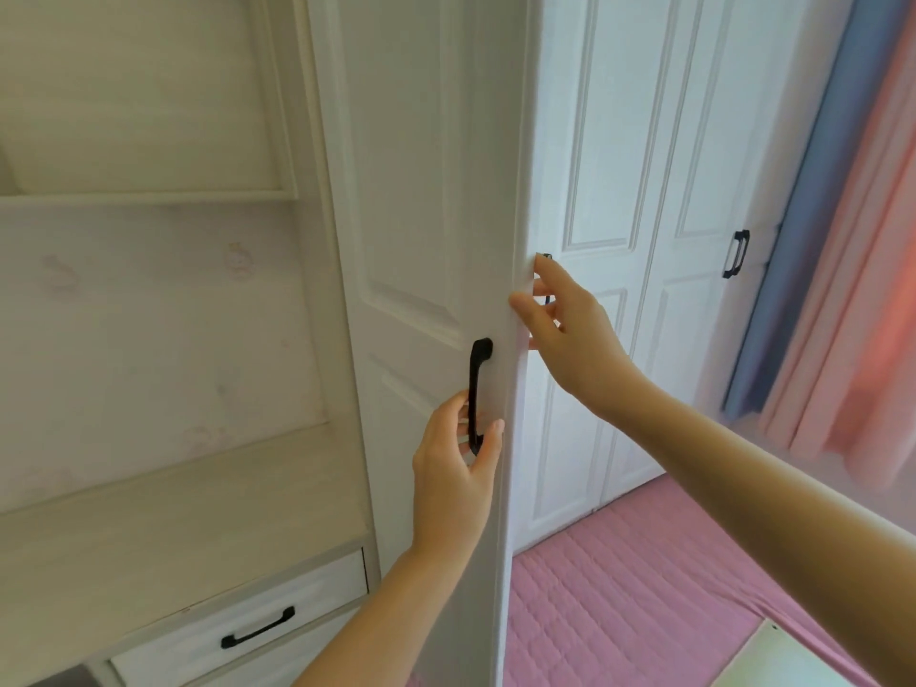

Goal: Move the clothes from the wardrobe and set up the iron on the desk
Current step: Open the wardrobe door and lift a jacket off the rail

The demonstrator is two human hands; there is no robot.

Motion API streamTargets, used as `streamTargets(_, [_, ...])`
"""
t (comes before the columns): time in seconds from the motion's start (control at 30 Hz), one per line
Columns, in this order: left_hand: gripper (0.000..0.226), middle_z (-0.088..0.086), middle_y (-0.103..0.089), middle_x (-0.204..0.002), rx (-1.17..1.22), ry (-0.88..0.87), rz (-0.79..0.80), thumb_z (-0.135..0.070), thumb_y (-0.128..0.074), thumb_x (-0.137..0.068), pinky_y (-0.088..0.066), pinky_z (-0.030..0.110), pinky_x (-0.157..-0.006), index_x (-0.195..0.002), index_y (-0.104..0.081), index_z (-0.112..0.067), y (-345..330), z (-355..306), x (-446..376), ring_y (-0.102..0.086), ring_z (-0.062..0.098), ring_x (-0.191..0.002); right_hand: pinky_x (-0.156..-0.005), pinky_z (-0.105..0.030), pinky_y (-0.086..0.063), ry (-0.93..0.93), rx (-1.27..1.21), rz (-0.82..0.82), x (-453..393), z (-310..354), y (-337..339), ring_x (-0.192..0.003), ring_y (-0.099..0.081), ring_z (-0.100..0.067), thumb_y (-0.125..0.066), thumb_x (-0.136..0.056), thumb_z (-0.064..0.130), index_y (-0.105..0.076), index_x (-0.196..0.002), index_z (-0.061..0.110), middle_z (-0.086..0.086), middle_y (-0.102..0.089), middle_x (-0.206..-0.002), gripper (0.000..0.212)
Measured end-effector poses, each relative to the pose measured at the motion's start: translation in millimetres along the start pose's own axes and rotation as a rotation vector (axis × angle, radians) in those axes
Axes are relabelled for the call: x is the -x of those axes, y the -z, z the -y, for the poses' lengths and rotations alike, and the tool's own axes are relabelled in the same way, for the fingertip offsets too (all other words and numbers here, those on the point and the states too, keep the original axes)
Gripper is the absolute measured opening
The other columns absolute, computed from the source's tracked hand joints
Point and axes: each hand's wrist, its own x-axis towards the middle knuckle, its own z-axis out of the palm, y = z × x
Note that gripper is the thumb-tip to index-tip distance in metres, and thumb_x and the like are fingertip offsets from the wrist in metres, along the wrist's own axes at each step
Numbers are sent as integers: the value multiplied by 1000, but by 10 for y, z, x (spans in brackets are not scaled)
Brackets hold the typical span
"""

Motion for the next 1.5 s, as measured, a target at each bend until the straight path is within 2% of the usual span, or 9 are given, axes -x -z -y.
streamTargets(0.23, [51,-7,-63,-107,-56,12,-73,-44,-69,-81,-50,9,-75,-122,-54,-19,324,9,76,-61,3,-94,-94,-37,-52,66,-25,197,86,184,-165,-109,-60,-10,-43,-100,29,-32,-144,33,10,-62,-120,46])
streamTargets(0.4, [48,-11,-63,-98,-44,48,-116,-45,-67,-80,-51,15,-74,-119,-56,-19,580,3,114,-61,3,-91,-101,-40,-46,87,-75,281,104,288,-289,-117,-55,-8,-46,-99,29,-21,-147,40,9,-55,-132,56])
streamTargets(0.5, [46,-12,-63,-97,-23,84,-161,-47,-63,-80,-51,18,-75,-117,-57,-21,709,7,149,-62,5,-90,-103,-30,-41,124,-92,304,120,384,-402,-117,-53,-4,-47,-98,29,-18,-147,42,10,-53,-135,58])
streamTargets(0.6, [28,-9,-64,-93,4,128,-205,-32,-67,-84,-48,13,-73,-110,-58,-27,820,4,149,-61,4,-86,-94,-16,-35,156,-88,329,129,469,-534,-124,-48,-7,-47,-98,29,-14,-148,38,7,-45,-143,61])
streamTargets(0.83, [21,-18,-65,-90,56,176,-248,-30,-66,-87,-49,14,-74,-106,-59,-31,996,25,127,-62,2,-84,-84,-4,-36,225,-103,300,125,564,-790,-124,-48,-9,-47,-98,27,-13,-150,34,2,-44,-143,62])
streamTargets(1.03, [23,-12,-64,-89,65,188,-279,-23,-64,-88,-48,15,-75,-111,-59,-24,918,-36,151,-60,0,-86,-96,-21,-40,255,-88,281,133,529,-771,-124,-48,-11,-47,-98,27,-15,-150,30,0,-45,-141,62])
streamTargets(1.2, [22,-22,-64,-91,49,180,-319,-23,-62,-91,-46,10,-71,-105,-57,-39,844,-112,177,-60,-3,-87,-104,-38,-43,289,-81,309,92,463,-713,-125,-48,-11,-49,-96,32,-20,-149,28,1,-46,-142,61])
streamTargets(1.4, [35,-26,-62,-103,-56,160,-386,-44,-55,-88,-50,29,-88,-122,-55,-36,760,-112,225,-59,2,-101,-106,-31,-36,407,63,352,89,317,-602,-131,-41,-10,-45,-98,37,-23,-148,24,5,-40,-147,56])
streamTargets(1.5, [37,-21,-61,-111,-89,157,-426,-39,-53,-94,-52,37,-91,-130,-54,-33,679,-119,250,-58,6,-106,-99,-32,-42,447,176,358,61,219,-487,-111,-56,-11,-42,-99,39,-23,-148,23,6,-41,-146,55])
